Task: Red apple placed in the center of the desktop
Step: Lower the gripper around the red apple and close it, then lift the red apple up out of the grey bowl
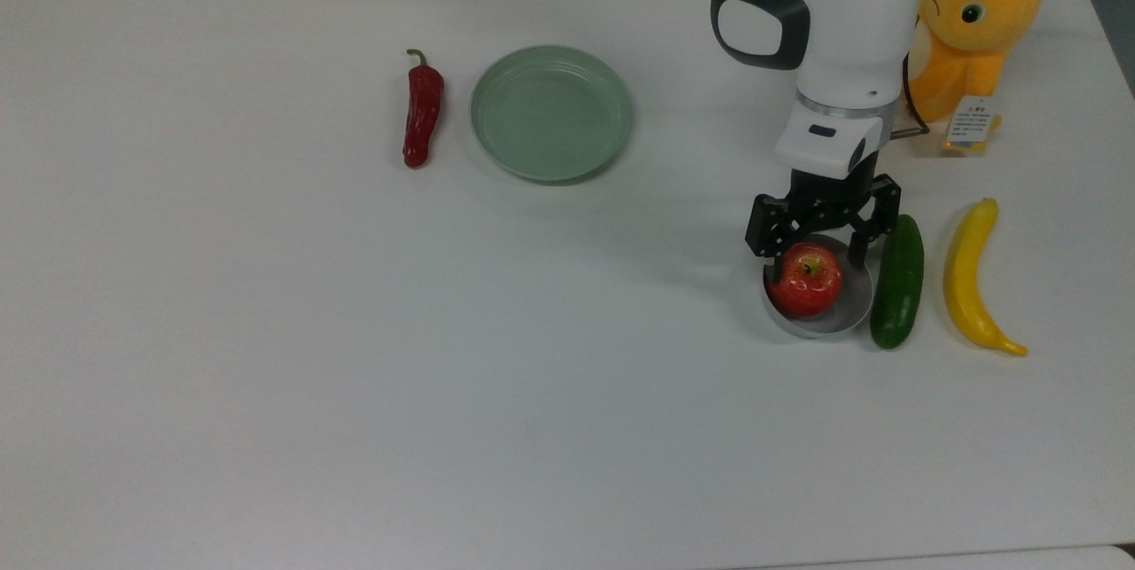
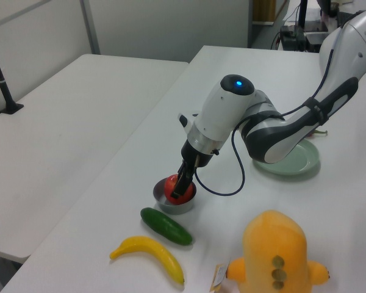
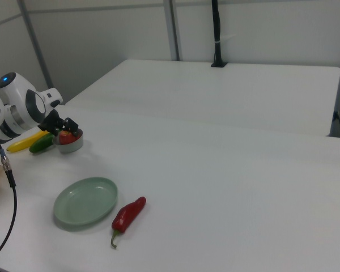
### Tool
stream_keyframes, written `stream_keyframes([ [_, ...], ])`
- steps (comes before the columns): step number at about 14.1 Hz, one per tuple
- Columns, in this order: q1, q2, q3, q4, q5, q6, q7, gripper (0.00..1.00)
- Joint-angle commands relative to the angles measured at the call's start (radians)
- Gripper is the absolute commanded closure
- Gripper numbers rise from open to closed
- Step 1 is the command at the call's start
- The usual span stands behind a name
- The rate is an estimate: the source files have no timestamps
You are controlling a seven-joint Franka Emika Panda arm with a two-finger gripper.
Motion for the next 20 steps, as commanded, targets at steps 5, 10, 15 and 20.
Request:
stream_keyframes([
  [5, -0.013, 0.030, 0.026, 0.018, -0.129, 0.012, 0.034, 0.92],
  [10, -0.060, -0.011, 0.072, 0.017, -0.123, 0.012, 0.060, 0.91],
  [15, -0.111, -0.115, 0.104, 0.003, -0.114, 0.004, 0.077, 0.91],
  [20, -0.205, -0.385, 0.104, -0.260, -0.109, -0.002, 0.072, 0.88],
])
